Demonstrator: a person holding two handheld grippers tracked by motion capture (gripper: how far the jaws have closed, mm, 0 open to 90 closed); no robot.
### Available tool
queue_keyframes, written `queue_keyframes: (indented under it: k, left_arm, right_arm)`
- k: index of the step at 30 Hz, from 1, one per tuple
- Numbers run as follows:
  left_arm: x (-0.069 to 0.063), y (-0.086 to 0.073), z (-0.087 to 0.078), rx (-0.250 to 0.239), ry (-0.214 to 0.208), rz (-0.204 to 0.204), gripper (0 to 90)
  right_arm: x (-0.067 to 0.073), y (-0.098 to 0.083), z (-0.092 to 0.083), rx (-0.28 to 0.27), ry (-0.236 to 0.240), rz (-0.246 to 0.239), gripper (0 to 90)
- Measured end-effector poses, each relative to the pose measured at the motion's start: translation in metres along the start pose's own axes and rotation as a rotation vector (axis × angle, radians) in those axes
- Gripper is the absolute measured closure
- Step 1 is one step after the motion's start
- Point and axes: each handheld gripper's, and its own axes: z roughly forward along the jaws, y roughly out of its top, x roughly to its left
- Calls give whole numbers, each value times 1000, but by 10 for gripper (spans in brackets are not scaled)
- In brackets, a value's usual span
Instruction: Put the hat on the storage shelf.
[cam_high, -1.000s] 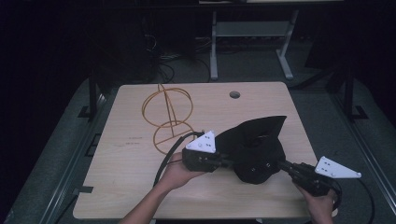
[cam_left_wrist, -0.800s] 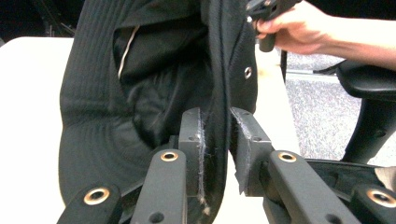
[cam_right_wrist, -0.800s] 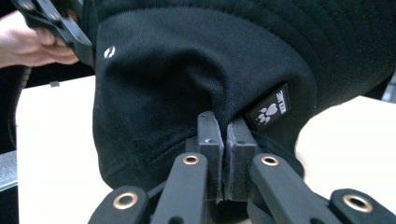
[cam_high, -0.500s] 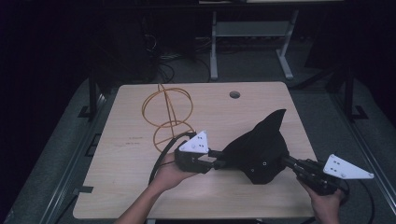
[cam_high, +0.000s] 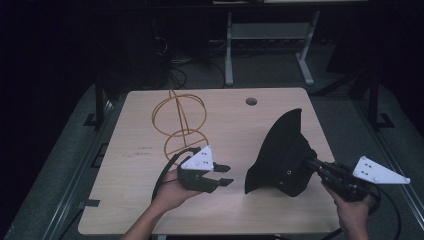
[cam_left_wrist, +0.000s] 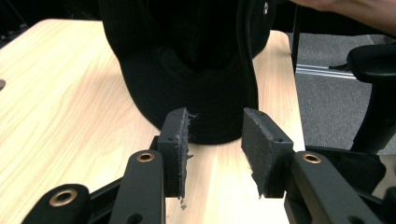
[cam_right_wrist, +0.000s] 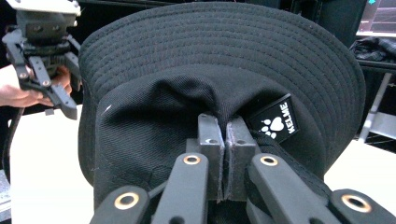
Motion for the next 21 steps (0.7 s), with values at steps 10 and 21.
queue_keyframes:
  k: [10,21]
  left_arm:
    - [-3,-22,-6,39,27,-23,552]
    - [-5,-46,-10,54,54,-70,460]
  right_arm:
    - [-7,18,9,33,10,54,874]
    - [-11,39,18,51,12,66,874]
